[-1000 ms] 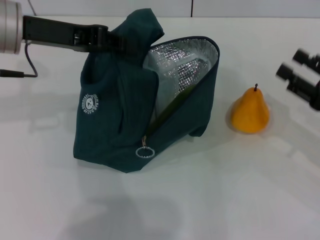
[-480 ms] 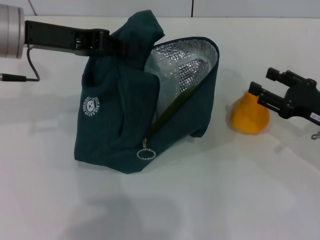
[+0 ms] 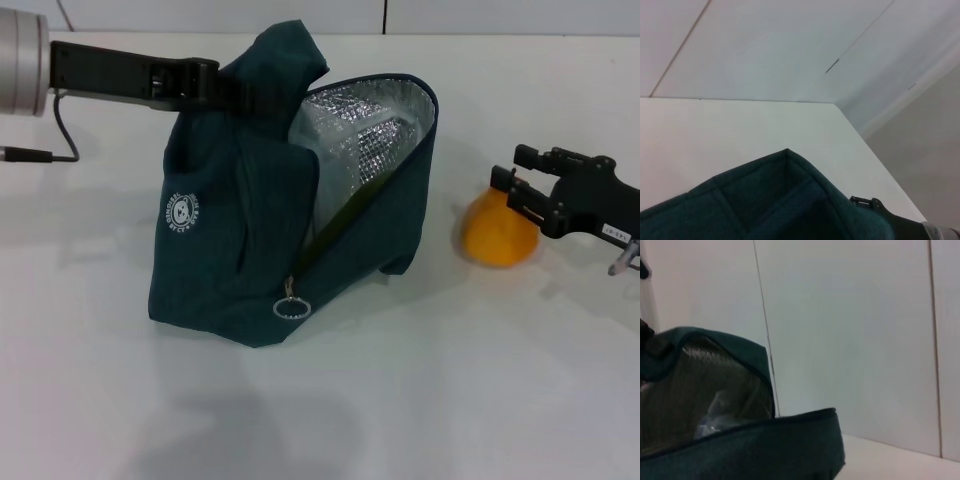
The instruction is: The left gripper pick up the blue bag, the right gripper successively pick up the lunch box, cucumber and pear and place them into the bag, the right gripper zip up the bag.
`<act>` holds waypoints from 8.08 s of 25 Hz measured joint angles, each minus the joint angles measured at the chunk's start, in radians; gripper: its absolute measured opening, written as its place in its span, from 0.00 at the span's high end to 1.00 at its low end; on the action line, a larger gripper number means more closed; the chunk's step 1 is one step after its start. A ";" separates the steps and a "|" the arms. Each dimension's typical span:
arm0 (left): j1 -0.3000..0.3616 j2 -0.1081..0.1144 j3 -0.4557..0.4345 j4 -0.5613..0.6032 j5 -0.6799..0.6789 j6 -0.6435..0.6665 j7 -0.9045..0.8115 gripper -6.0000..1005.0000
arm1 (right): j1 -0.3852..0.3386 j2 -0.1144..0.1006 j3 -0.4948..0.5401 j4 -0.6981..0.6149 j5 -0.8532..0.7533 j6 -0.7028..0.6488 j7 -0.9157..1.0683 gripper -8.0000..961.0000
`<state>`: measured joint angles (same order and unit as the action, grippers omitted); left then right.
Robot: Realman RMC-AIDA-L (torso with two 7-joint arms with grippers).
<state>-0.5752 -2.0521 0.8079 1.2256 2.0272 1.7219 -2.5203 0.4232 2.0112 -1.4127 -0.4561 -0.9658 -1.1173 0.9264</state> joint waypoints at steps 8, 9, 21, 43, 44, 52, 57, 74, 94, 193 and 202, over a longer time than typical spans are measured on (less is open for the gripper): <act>-0.004 0.002 0.000 0.000 0.001 -0.001 0.000 0.89 | 0.019 0.003 -0.002 0.002 -0.001 0.017 -0.019 0.70; -0.004 0.003 0.000 0.000 0.001 -0.001 0.000 0.89 | 0.019 0.003 -0.002 0.003 -0.001 0.016 -0.022 0.73; -0.005 0.005 0.000 0.000 0.002 -0.001 0.000 0.88 | 0.008 0.003 0.005 0.002 0.005 0.004 -0.024 0.96; -0.005 -0.002 0.003 -0.005 0.002 0.000 0.000 0.88 | 0.141 0.004 0.217 -0.102 0.013 -0.447 0.390 0.95; -0.006 -0.002 0.003 -0.008 0.002 0.000 0.002 0.88 | 0.166 0.007 0.194 -0.097 0.013 -0.437 0.393 0.95; -0.009 0.003 -0.001 -0.027 0.002 -0.002 0.019 0.88 | 0.305 0.017 0.015 -0.048 0.039 -0.293 0.389 0.95; -0.004 0.010 -0.004 -0.027 0.002 -0.003 0.023 0.88 | 0.340 0.017 -0.110 -0.045 0.101 -0.222 0.379 0.95; -0.004 0.013 -0.006 -0.028 0.003 -0.005 0.026 0.88 | 0.326 0.017 -0.226 -0.052 0.201 -0.195 0.376 0.95; 0.012 0.022 -0.017 -0.027 -0.001 -0.012 0.026 0.87 | 0.087 -0.002 -0.121 -0.038 0.370 -0.201 0.522 0.41; -0.067 -0.036 0.198 -0.281 -0.073 -0.181 0.091 0.86 | -0.156 -0.092 0.058 0.079 -0.021 -0.759 0.440 0.28; -0.061 -0.036 0.201 -0.287 -0.079 -0.185 0.092 0.86 | -0.199 -0.011 0.054 0.094 -0.262 -0.651 -0.017 0.10</act>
<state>-0.6365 -2.0881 1.0085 0.9384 1.9480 1.5370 -2.4283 0.2238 1.9999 -1.3586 -0.3621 -1.2277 -1.7684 0.9094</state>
